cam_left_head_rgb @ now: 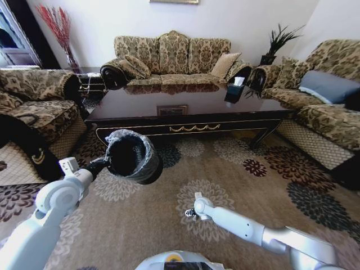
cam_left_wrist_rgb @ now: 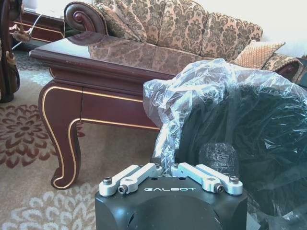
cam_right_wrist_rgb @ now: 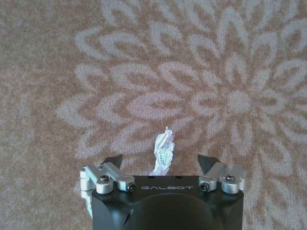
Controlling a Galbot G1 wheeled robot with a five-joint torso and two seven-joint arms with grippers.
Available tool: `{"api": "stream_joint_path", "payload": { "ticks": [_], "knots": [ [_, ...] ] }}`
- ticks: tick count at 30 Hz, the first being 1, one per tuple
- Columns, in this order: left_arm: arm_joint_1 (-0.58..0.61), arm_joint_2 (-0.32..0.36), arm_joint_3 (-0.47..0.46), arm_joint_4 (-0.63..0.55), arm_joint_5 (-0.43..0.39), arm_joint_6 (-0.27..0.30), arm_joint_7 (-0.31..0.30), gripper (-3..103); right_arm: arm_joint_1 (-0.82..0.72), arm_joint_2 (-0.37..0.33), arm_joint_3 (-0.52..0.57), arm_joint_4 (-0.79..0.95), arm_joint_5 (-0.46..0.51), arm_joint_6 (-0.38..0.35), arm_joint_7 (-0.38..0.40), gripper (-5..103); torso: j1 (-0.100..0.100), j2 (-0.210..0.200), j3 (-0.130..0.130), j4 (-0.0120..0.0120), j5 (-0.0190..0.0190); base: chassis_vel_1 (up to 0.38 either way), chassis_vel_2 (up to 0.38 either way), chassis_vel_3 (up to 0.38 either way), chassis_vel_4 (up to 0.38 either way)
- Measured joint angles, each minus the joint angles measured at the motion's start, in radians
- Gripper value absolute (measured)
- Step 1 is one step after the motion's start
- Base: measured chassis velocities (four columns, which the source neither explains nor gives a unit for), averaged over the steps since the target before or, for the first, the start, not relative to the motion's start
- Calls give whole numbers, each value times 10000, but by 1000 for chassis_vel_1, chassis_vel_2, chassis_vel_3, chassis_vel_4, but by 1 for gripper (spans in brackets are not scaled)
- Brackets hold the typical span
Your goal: Move to the front of the table and pick up the trash from the floor, then place it into the trash bin.
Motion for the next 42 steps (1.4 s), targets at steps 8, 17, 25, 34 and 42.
{"api": "stream_joint_path", "payload": {
  "ticks": [8, 17, 25, 34, 42],
  "knots": [
    [7, -3, 10, -17, 8, 0, 1, 3, -82, -140, 15, -55, -134, -57, -232, 56, 0, 0, 0, 3, 3, 0, 0, 0, 0],
    [-36, -11, 37, 52, 29, -9, 1, 3, -125, -243, -21, 108, -163, -138, -334, 24, 0, -1, 0, -2, -1, 0, 0, 0, 0],
    [-27, -30, 39, 99, 33, -21, 1, 3, -123, -236, -185, 143, -376, -154, -422, 1, 0, 0, 0, -1, -1, 0, 0, 0, 0],
    [-103, 37, 189, 316, 53, -28, 4, 3, 324, -742, -139, 826, -1537, 418, -1395, 0, 0, 0, 0, -2, -1, 0, 0, 0, 0],
    [36, 47, 379, 747, 281, -24, -20, 3, 1354, -1081, 595, 2025, -1830, 1546, -2398, 0, 0, -1, 1, 2, -1, 0, 0, 0, 0]
  ]
}}
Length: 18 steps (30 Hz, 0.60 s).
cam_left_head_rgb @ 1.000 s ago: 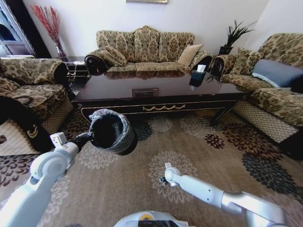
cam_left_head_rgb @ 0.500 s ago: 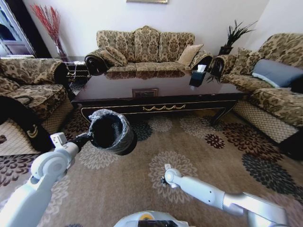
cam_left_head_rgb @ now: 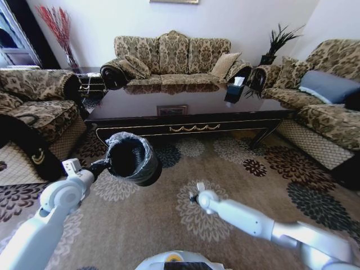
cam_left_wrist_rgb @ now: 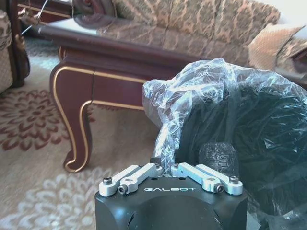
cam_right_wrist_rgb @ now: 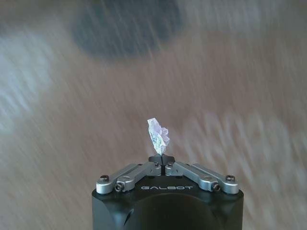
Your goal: Move to the front of the table and pick up the trash from the floor, then place it into the trash bin.
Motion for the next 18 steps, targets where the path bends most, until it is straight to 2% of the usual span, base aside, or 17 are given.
{"api": "stream_joint_path", "payload": {
  "ticks": [3, 4, 8, 9, 11, 14, 15, 18],
  "knots": [
    [62, 70, 90, 214, 100, 43, -41, 3, 942, -213, 126, 538, -567, 1111, -1360, 0, 0, 0, -1, 0, 0, 0, 0, 0, 0],
    [62, 70, 90, 214, 100, 43, -41, 3, 942, -213, 126, 538, -567, 1111, -1360, 0, 0, 0, -1, 0, 0, 0, 0, 0, 0],
    [46, 139, 323, 422, 193, 93, -105, 3, 2124, -195, 81, 530, -962, 2504, -3443, 0, 0, 0, 0, -1, 0, 0, 0, 0, 0],
    [46, 139, 323, 422, 193, 93, -105, 3, 2124, -195, 81, 530, -962, 2504, -3443, 0, 0, 0, 0, -1, 0, 0, 0, 0, 0],
    [-9, 153, 525, 537, 284, 112, -114, 3, 2664, 20, 60, 435, -1041, 3287, -4380, 0, 0, 0, 0, 0, -1, 0, 0, 0, 0],
    [-130, 91, 779, 634, 368, 117, -131, 3, 3283, 372, -94, 496, -987, 4022, -5305, 0, 0, 0, -1, -3, -1, 0, 0, 0, 0],
    [-130, 91, 779, 634, 368, 117, -131, 3, 3283, 372, -94, 496, -987, 4022, -5305, 0, 0, 0, -1, -3, -1, 0, 0, 0, 0],
    [-212, 50, 898, 657, 372, 122, -131, 3, 3788, 724, -497, 665, -919, 4453, -5936, 0, 0, 0, 0, -2, 1, 0, 0, 0, 0]
  ]
}}
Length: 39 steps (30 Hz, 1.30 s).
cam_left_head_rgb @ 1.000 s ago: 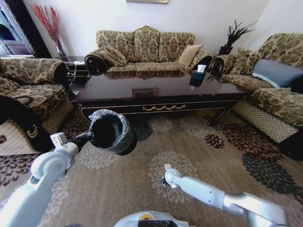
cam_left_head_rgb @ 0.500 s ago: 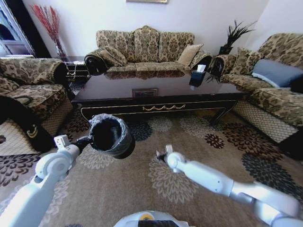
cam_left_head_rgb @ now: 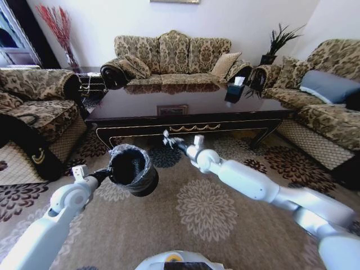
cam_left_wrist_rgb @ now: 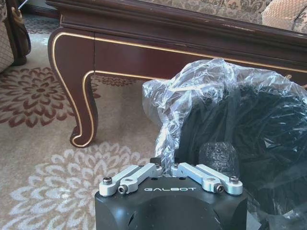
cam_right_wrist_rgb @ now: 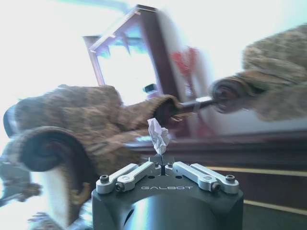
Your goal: Move to the front of the table and pick up the trash from the floor, then place it into the trash bin.
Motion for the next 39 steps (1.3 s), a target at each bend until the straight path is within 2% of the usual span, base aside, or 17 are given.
{"api": "stream_joint_path", "payload": {
  "ticks": [3, 9, 15, 16, 19, 21, 22, 24, 25, 27, 28, 32, 34, 36, 37, 38, 39],
  "knots": [
    [-46, -9, 23, 0, -26, 1, 0, 3, 298, 255, -316, 123, 15, 120, -303, 0, 0, 0, -1, 0, -2, 0, 0, 0, 0],
    [-118, 16, 33, -14, -95, 1, 2, 3, 950, 791, -1657, 97, -700, 342, -1175, 0, 0, 0, 0, 1, -1, 0, 0, 0, 0],
    [-119, 56, -50, -85, -216, 1, 14, 3, 1046, 1113, -2213, -91, -1156, 381, -1184, 0, 0, 0, -1, 0, -1, 0, 0, 0, 0],
    [-116, 67, -65, -104, -232, 1, 20, 3, 1019, 1119, -2246, -126, -1217, 381, -1147, -3, 0, 0, -1, 1, -1, 0, 0, 0, 0],
    [-111, 80, -93, -136, -262, 1, 24, 3, 978, 1064, -2274, -148, -1276, 381, -1105, 7, 0, 0, -1, 0, 0, 0, 0, 0, 0],
    [-111, 71, -98, -164, -277, 1, 26, 3, 958, 940, -2274, -149, -1331, 376, -1084, 17, 0, 0, -1, -2, 0, 0, 0, 0, 0],
    [-111, 71, -98, -164, -277, 1, 26, 3, 958, 940, -2274, -149, -1331, 376, -1084, 17, 0, 0, -1, -2, 0, 0, 0, 0, 0],
    [-115, 24, -74, -199, -277, 1, 27, 3, 947, 846, -2240, -140, -1355, 369, -1071, 28, 0, 0, -1, -2, 1, 0, 0, 0, 0],
    [-115, 24, -74, -199, -277, 1, 27, 3, 947, 846, -2240, -140, -1355, 369, -1071, 28, 0, 0, -1, -2, 1, 0, 0, 0, 0],
    [-113, 1, -65, -224, -275, 1, 28, 3, 920, 735, -2194, -100, -1409, 369, -1071, 38, 0, 0, -1, 0, 0, 0, 0, 0, 0],
    [-113, 1, -65, -224, -275, 1, 28, 3, 920, 735, -2194, -100, -1409, 369, -1071, 38, 0, 0, -1, 0, 0, 0, 0, 0, 0],
    [47, -11, -112, -232, -215, 1, 28, 3, 693, 399, -1889, 16, -1501, 400, -1108, 61, 0, 0, -1, -1, 1, 0, 0, 0, 0],
    [81, -10, -135, -233, -208, 1, 27, 3, 652, 321, -1826, 26, -1551, 415, -1150, 61, 0, 0, -1, -1, 1, 0, 0, 0, 0],
    [144, 9, -189, -254, -199, 1, 24, 3, 561, 186, -1677, 59, -1648, 453, -1203, 71, 0, 0, -1, 0, 1, 0, 0, 0, 0],
    [190, 24, -219, -272, -195, 1, 17, 3, 487, 125, -1537, 78, -1662, 456, -1185, 71, 0, 0, -1, -1, 2, 0, 0, 0, 0],
    [266, 41, -244, -290, -177, 1, -25, 3, 364, 61, -1242, 91, -1652, 433, -962, 82, 0, 0, -2, 0, 2, 0, 0, 0, 0],
    [266, 41, -244, -290, -177, 1, -25, 3, 364, 61, -1242, 91, -1652, 433, -962, 82, 0, 0, -2, 0, 2, 0, 0, 0, 0]
  ]
}}
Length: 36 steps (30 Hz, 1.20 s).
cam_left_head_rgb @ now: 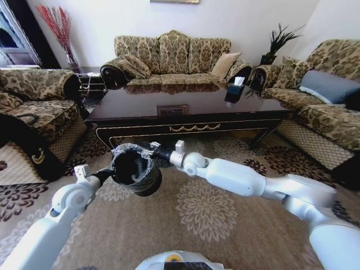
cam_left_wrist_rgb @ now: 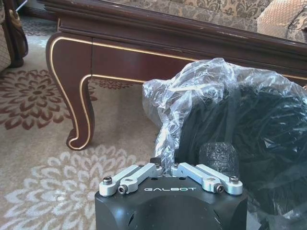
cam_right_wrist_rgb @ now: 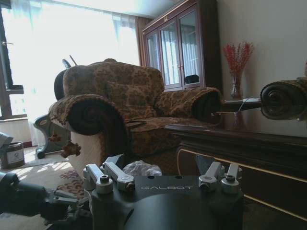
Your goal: Move to the front of the table and pick up the trash from the floor, then place it into the trash bin.
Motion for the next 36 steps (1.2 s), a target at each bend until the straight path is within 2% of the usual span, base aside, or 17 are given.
{"api": "stream_joint_path", "payload": {
  "ticks": [1, 3, 5, 6, 10, 11, 13, 16, 19, 22, 27, 36],
  "knots": [
    [71, 8, -7, -8, 18, 9, -45, 3, -81, -32, 171, 2, 24, -21, 196, 82, 0, 0, 0, 0, 0, 0, 0, 0, 0],
    [254, 14, -15, -10, 59, 58, -148, 3, -376, -141, 677, -5, 37, -210, 1024, 93, 0, 0, 0, 0, 0, 0, 0, 0, 0],
    [507, -32, -35, 50, 82, 100, -325, 3, -747, -284, 1149, -151, -367, -436, 1826, 99, 0, 0, 0, 1, -1, 0, 0, 0, 0],
    [507, -32, -35, 50, 82, 100, -325, 3, -747, -284, 1149, -151, -367, -436, 1826, 99, 0, 0, 0, 1, -1, 0, 0, 0, 0],
    [1048, -210, -65, 125, 88, 133, -643, 3, -1509, -464, 1878, -410, -1249, -919, 2771, 100, 0, 0, 0, 0, -1, 0, 0, 0, 0],
    [1371, -394, -58, 175, 106, 188, -910, 3, -2336, -570, 2585, -436, -1394, -1349, 3593, 100, 0, 0, 0, 3, 0, 0, 0, 0, 0],
    [1450, -441, -24, 206, 159, 194, -983, 3, -2624, -610, 2835, -435, -1392, -1434, 3865, 100, 0, 0, 0, 3, -1, 0, 0, 0, 0],
    [1615, -558, 73, 409, 383, 194, -1260, 3, -3503, -692, 3543, -558, -1442, -1697, 4881, 100, 0, 0, 0, -2, 2, 0, 0, 0, 0],
    [1715, -633, 102, 542, 470, 195, -1356, 3, -4044, -710, 4049, -588, -1401, -1845, 5354, 100, 0, 0, 0, -2, 0, 0, 0, 0, 0],
    [1894, -752, 159, 652, 564, 179, -1519, 3, -4750, -824, 4816, -587, -1431, -1904, 5546, 100, 0, 0, -1, 2, 0, 0, 0, 0, 0],
    [1982, -881, 286, 724, 583, 179, -1785, 3, -5266, -1080, 5380, -475, -1520, -1917, 5522, 100, 0, 0, -1, -3, 0, 0, 0, 0, 0],
    [1919, -1058, 365, 1234, 843, 137, -1946, 3, -5710, -1208, 5846, -234, -1622, -1923, 5433, 100, 0, 0, 0, 1, -1, 0, 0, 0, 0]
  ]
}}
